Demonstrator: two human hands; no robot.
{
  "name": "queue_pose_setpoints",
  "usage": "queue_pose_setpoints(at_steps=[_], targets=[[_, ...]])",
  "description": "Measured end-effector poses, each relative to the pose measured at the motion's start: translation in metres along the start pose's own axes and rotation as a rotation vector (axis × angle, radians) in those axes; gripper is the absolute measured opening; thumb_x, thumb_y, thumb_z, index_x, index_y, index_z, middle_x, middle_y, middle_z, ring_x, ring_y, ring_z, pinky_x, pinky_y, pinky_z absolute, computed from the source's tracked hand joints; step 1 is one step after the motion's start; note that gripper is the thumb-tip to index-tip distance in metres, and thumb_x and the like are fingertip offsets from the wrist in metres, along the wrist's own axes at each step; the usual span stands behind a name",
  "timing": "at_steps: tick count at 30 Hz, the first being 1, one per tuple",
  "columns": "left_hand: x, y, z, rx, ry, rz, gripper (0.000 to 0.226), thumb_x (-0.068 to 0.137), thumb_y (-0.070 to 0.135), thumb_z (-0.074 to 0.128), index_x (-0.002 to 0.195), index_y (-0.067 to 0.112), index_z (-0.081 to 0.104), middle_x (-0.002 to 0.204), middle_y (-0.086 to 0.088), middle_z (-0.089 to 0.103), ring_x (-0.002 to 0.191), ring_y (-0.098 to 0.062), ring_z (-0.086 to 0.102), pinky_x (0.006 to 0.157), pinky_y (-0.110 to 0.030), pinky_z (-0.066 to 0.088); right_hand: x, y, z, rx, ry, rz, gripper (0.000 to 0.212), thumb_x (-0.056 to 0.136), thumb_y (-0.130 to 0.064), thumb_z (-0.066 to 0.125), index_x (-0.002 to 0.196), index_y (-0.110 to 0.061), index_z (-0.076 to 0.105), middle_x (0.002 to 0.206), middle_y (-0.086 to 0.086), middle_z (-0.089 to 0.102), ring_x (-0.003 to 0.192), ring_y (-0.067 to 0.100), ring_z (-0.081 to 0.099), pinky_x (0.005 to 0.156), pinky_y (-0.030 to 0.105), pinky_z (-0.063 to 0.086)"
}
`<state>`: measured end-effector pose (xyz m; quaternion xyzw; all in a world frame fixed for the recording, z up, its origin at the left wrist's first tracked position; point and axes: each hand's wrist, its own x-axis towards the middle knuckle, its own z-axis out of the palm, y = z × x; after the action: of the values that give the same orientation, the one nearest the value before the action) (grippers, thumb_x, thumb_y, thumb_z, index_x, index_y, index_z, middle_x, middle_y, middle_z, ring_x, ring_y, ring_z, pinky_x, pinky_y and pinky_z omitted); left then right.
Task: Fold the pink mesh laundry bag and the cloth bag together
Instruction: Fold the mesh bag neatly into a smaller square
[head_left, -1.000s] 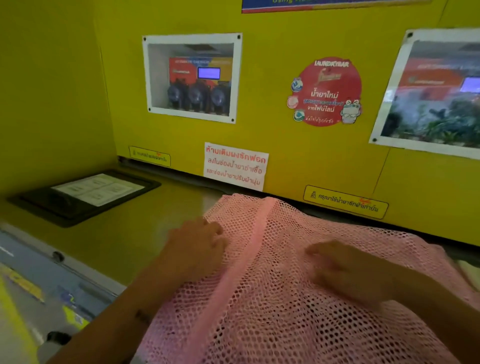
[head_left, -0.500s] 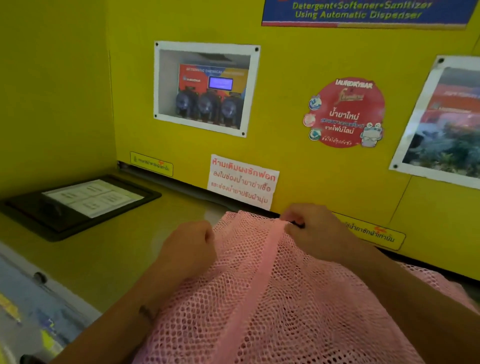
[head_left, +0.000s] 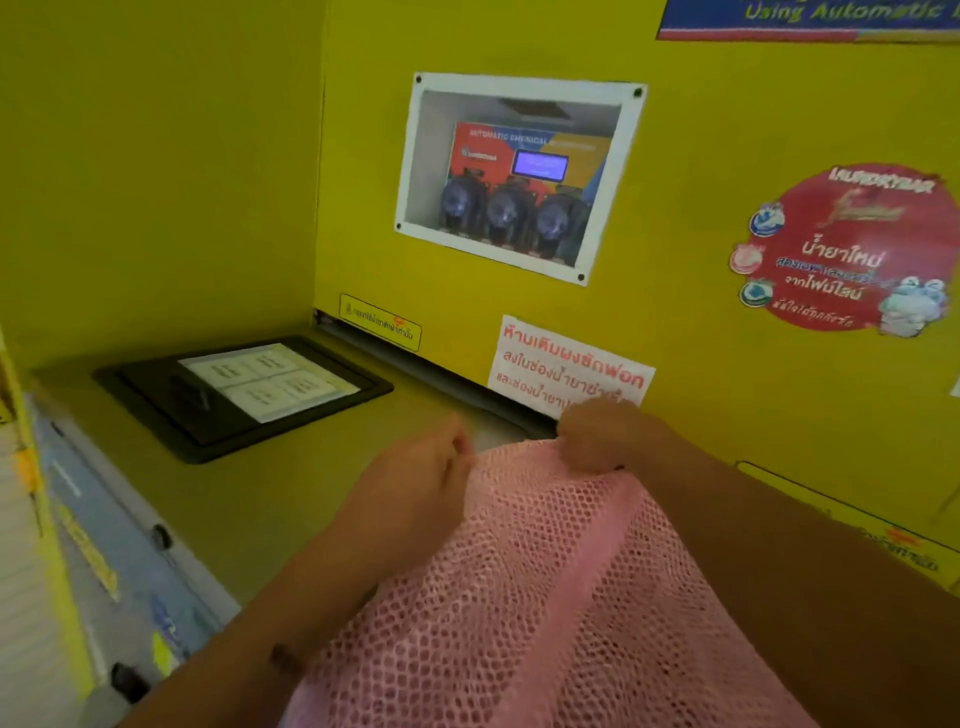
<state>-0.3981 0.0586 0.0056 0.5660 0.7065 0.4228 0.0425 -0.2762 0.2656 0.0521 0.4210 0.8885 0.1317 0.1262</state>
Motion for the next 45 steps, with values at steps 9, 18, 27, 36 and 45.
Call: queue_pose_setpoints(at_steps=[9, 18, 27, 36, 45], targets=[[-0.010, -0.008, -0.013, -0.045, -0.217, -0.153, 0.026, 0.092, 0.029, 0.064, 0.111, 0.038, 0.049, 0.084, -0.002, 0.065, 0.073, -0.014, 0.063, 0.065, -0.032, 0.053, 0.013, -0.016, 0.005, 0.077, 0.491, 0.062, 0.036, 0.088, -0.021, 0.059, 0.124, -0.016, 0.056, 0.116, 0.011, 0.054, 0.103, 0.032, 0.058, 0.074, 0.041, 0.046], [-0.036, -0.020, -0.026, 0.139, -0.272, -0.185, 0.036, 0.090, 0.041, 0.062, 0.124, 0.038, 0.051, 0.088, 0.013, 0.066, 0.075, -0.001, 0.061, 0.061, -0.017, 0.042, -0.017, -0.051, 0.010, 0.407, 0.139, -0.114, 0.027, 0.086, -0.026, 0.052, 0.110, -0.020, 0.062, 0.105, 0.004, 0.060, 0.091, 0.023, 0.060, 0.083, 0.041, 0.055], [-0.061, -0.017, -0.044, 0.057, -0.386, -0.164, 0.027, 0.090, 0.036, 0.063, 0.117, 0.033, 0.059, 0.084, 0.009, 0.066, 0.072, -0.006, 0.062, 0.061, -0.024, 0.045, -0.028, -0.063, 0.051, 0.168, 0.045, -0.074, 0.057, 0.097, -0.047, 0.031, 0.145, -0.018, 0.035, 0.149, 0.023, 0.036, 0.130, 0.045, 0.040, 0.107, 0.053, 0.037], [-0.087, -0.012, -0.069, -0.079, -0.184, -0.140, 0.021, 0.101, 0.014, 0.045, 0.117, 0.024, 0.055, 0.078, -0.017, 0.058, 0.049, 0.008, 0.052, 0.048, -0.015, 0.040, -0.042, -0.059, 0.049, 0.389, 0.038, -0.122, 0.045, 0.100, -0.040, 0.037, 0.133, -0.011, 0.043, 0.135, 0.023, 0.052, 0.116, 0.036, 0.053, 0.088, 0.038, 0.041], [-0.107, -0.013, -0.071, -0.141, -0.271, -0.162, 0.038, 0.093, 0.015, 0.062, 0.123, 0.037, 0.056, 0.093, 0.000, 0.067, 0.084, -0.020, 0.067, 0.074, -0.037, 0.053, -0.078, -0.062, 0.055, 0.653, 0.254, -0.129, 0.049, 0.096, -0.024, 0.051, 0.143, -0.016, 0.043, 0.147, 0.013, 0.048, 0.124, 0.030, 0.054, 0.106, 0.038, 0.042]])
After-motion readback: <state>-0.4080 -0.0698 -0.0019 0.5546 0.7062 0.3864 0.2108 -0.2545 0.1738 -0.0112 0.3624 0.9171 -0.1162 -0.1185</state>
